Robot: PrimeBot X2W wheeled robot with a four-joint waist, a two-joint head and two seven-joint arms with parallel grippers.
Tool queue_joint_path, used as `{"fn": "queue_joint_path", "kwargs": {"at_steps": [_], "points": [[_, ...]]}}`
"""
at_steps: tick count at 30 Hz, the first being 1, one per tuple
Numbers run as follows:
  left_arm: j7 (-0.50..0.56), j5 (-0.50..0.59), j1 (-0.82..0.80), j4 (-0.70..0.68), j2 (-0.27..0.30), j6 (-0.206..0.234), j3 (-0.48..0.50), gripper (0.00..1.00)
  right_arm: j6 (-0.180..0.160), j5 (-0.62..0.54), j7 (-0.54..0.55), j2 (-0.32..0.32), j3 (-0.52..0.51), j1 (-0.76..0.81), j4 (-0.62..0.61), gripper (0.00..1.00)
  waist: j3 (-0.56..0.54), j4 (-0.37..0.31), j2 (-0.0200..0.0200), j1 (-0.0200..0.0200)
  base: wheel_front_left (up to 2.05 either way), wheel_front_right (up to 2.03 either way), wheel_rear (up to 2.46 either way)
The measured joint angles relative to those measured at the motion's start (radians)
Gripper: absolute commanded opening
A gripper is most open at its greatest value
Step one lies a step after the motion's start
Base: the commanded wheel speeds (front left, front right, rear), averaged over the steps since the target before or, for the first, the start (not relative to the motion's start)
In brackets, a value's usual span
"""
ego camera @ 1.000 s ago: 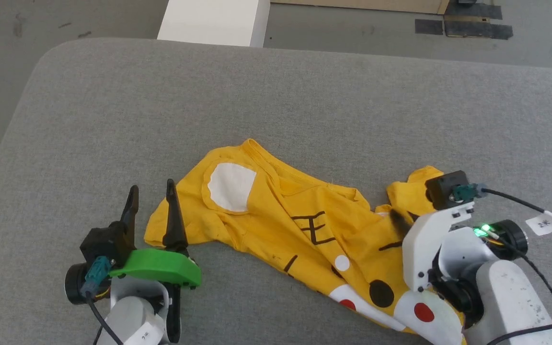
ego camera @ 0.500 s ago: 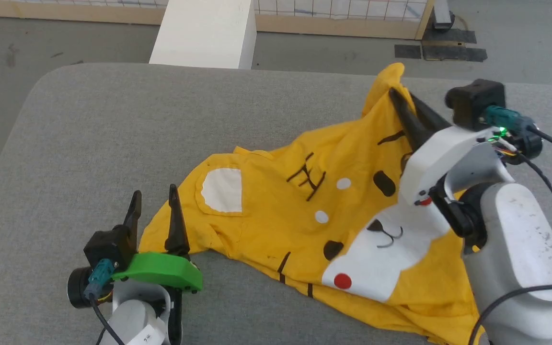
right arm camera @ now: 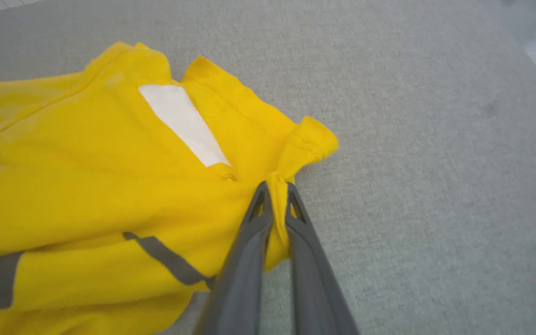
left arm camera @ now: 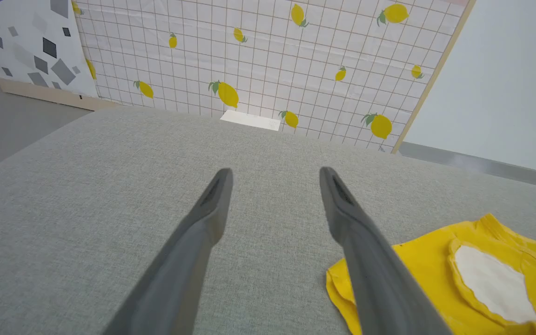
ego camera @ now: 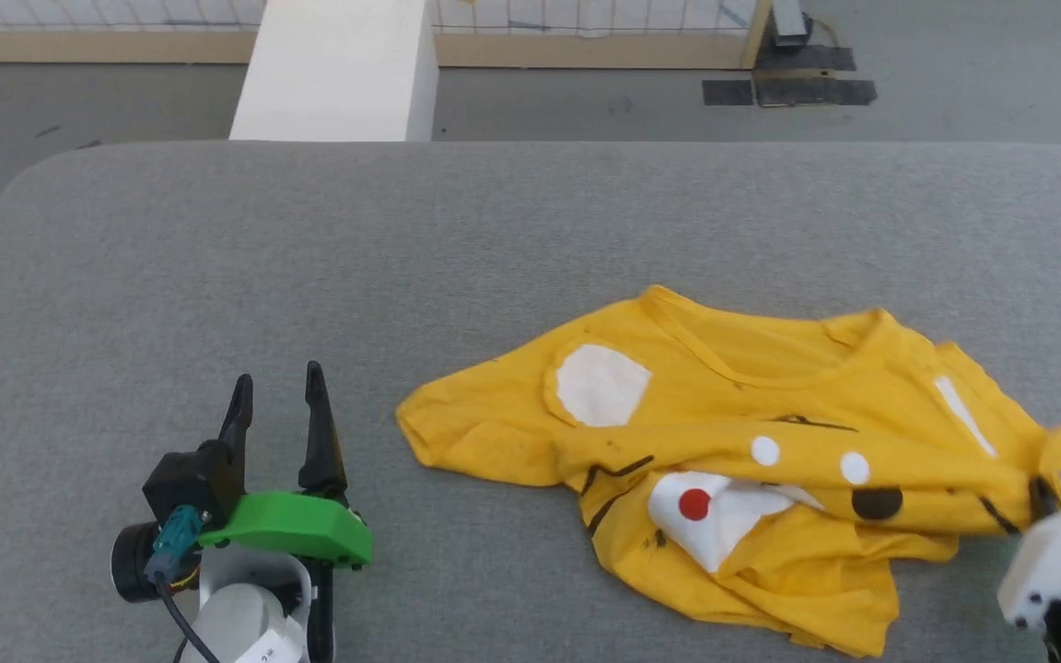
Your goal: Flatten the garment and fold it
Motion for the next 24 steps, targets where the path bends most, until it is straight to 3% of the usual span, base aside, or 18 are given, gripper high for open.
{"fn": "queue_joint_path", "kwargs": {"at_steps": [6, 7, 8, 15, 24], "points": [[0.000, 0.002, 0.000, 0.021, 0.000, -0.014, -0.003, 1.00, 0.000, 0.112, 0.085, 0.002, -0.013, 0.114, -0.005, 0.00, -0.008, -0.042, 0.0000, 0.0000, 0.00, 0.00, 0.00], [0.000, 0.002, 0.000, 0.024, 0.000, -0.016, -0.005, 1.00, 0.000, 0.125, 0.087, 0.002, -0.009, 0.123, -0.013, 0.27, -0.010, -0.047, 0.0000, 0.0000, 0.00, 0.00, 0.00], [0.000, 0.002, 0.000, 0.029, 0.000, -0.019, -0.009, 1.00, 0.000, 0.136, 0.081, 0.001, 0.001, 0.133, -0.029, 1.00, -0.012, -0.054, 0.0000, 0.0000, 0.00, 0.00, 0.00], [0.074, 0.002, -0.048, 0.091, 0.000, -0.025, -0.069, 1.00, 0.000, 0.131, -0.102, 0.001, 0.092, 0.154, -0.141, 1.00, -0.022, -0.089, 0.0000, 0.0000, 0.00, 0.00, 0.00], [0.435, 0.074, -0.197, 0.237, 0.027, 0.014, -0.144, 1.00, 0.000, 0.103, -0.216, 0.002, 0.229, 0.162, -0.175, 1.00, -0.007, -0.132, 0.0000, 0.0000, 0.00, 0.00, 0.00]]}}
